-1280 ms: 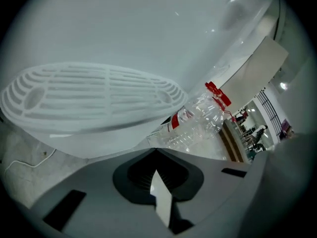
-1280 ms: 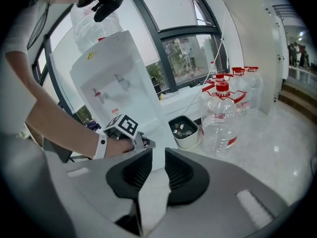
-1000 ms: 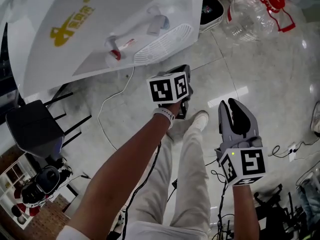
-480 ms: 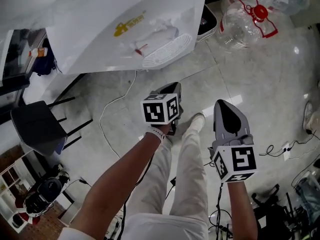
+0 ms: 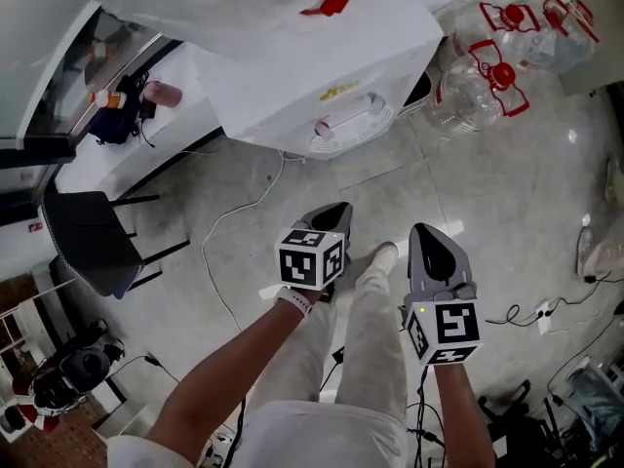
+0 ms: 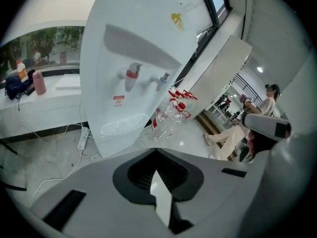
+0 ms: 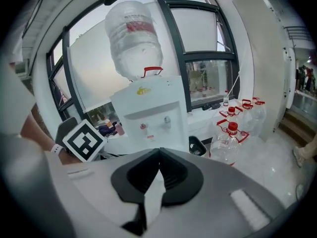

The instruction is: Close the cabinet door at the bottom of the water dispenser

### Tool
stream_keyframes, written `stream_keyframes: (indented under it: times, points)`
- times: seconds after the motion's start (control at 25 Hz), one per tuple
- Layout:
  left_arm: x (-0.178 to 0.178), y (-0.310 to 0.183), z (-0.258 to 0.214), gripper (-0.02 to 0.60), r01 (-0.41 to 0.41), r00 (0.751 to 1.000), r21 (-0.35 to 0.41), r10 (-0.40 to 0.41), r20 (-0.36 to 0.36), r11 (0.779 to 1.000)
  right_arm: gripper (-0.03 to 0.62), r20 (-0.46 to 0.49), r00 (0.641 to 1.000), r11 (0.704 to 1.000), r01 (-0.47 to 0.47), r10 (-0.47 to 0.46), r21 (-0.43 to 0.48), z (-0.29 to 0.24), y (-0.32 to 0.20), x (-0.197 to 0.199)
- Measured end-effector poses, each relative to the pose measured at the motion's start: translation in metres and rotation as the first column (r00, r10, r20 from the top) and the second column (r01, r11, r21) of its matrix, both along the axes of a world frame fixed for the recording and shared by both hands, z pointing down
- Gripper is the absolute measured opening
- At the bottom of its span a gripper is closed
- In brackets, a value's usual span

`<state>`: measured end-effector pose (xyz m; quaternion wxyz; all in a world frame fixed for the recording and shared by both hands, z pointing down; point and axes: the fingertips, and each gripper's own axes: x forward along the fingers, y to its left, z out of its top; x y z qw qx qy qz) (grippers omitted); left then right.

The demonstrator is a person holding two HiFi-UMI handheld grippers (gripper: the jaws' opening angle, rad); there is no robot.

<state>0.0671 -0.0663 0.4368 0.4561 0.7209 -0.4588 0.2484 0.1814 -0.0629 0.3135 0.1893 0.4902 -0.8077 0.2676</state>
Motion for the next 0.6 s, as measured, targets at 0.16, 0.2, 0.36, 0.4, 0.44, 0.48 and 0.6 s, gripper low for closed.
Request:
stream_keyframes:
  times: [0.16, 0.2, 0.36, 0.4, 0.44, 0.48, 0.6]
  points:
    - [-0.013, 0.013, -0.040, 0.006, -0.018, 1.000, 0.043, 0.019, -0.006, 0.999, 0.000, -0.012, 0.999, 0.999, 0.033, -0.033, 0.004, -0.023, 0.010, -0.013]
    - [-0.017, 0.017, -0.050, 0.006, -0.020, 1.000, 0.052, 0.020, -0.005, 0.998, 0.000, -0.011, 0.999, 0.999, 0.038, -0.038, 0.007, -0.030, 0.013, -0.016]
    - [-0.029, 0.024, -0.099, 0.006, -0.040, 0.999, 0.129, 0.039, 0.005, 0.991, 0.002, -0.013, 0.998, 0.998, 0.058, -0.057, 0.029, -0.057, 0.022, -0.026]
    - [-0.032, 0.025, -0.111, 0.006, -0.045, 0.999, 0.151, 0.044, 0.009, 0.987, 0.002, -0.015, 0.998, 0.997, 0.062, -0.062, 0.034, -0.064, 0.025, -0.028]
    - [-0.035, 0.028, -0.123, 0.006, -0.048, 0.999, 0.170, 0.047, 0.013, 0.984, 0.002, -0.016, 0.998, 0.997, 0.067, -0.066, 0.038, -0.070, 0.028, -0.031]
    - [-0.038, 0.030, -0.135, 0.006, -0.049, 0.999, 0.187, 0.047, 0.016, 0.981, 0.002, -0.017, 0.997, 0.997, 0.070, -0.070, 0.043, -0.078, 0.030, -0.033]
    - [-0.049, 0.034, -0.167, 0.006, -0.049, 0.999, 0.235, 0.045, 0.026, 0.971, 0.000, -0.018, 0.997, 0.996, 0.075, -0.074, 0.057, -0.099, 0.035, -0.039]
